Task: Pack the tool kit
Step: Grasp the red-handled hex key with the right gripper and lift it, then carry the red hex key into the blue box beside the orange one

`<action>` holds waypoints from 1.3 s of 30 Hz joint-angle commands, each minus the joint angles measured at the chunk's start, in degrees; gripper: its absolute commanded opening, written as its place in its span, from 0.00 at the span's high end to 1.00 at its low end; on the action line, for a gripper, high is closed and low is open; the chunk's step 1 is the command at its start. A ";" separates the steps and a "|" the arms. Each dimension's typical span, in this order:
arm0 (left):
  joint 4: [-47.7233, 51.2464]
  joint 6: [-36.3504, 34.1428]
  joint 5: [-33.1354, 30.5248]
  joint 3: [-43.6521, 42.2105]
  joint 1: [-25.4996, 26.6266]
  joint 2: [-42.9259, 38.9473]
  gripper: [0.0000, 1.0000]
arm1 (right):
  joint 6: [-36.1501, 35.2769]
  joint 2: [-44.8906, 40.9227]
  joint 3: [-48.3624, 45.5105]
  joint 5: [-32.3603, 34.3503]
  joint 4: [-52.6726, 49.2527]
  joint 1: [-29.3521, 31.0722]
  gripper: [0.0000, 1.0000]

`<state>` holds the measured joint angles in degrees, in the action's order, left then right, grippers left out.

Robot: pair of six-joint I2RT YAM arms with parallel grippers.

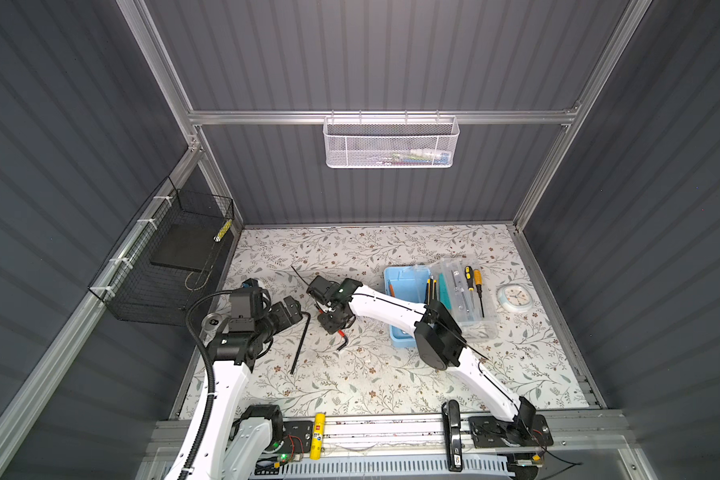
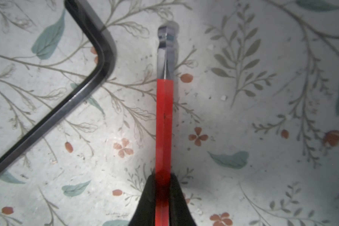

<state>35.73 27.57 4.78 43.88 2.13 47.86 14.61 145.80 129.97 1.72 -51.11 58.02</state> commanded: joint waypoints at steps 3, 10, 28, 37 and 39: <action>-0.06 -0.94 1.03 0.52 -0.37 -0.44 0.01 | 2.16 -4.81 -5.33 1.47 -0.63 -1.74 1.00; -0.22 -0.91 1.09 0.07 -0.37 -0.42 0.01 | 4.14 -14.07 -12.24 1.43 3.22 -3.99 1.00; -0.69 -1.35 1.09 -0.45 -0.37 -0.35 0.01 | 5.47 -34.75 -31.09 6.35 6.35 -14.16 1.00; -1.25 -1.16 1.20 -0.37 -0.37 -0.17 0.00 | 4.76 -39.13 -38.71 12.73 3.91 -16.80 1.00; -1.62 -1.19 1.20 -0.64 -0.37 -0.18 0.01 | 4.30 -38.35 -38.98 14.28 2.78 -16.89 1.00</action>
<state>34.61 27.38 4.84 43.86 2.13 47.88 19.38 107.85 91.44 11.97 -46.74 41.17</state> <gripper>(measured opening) 0.994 0.123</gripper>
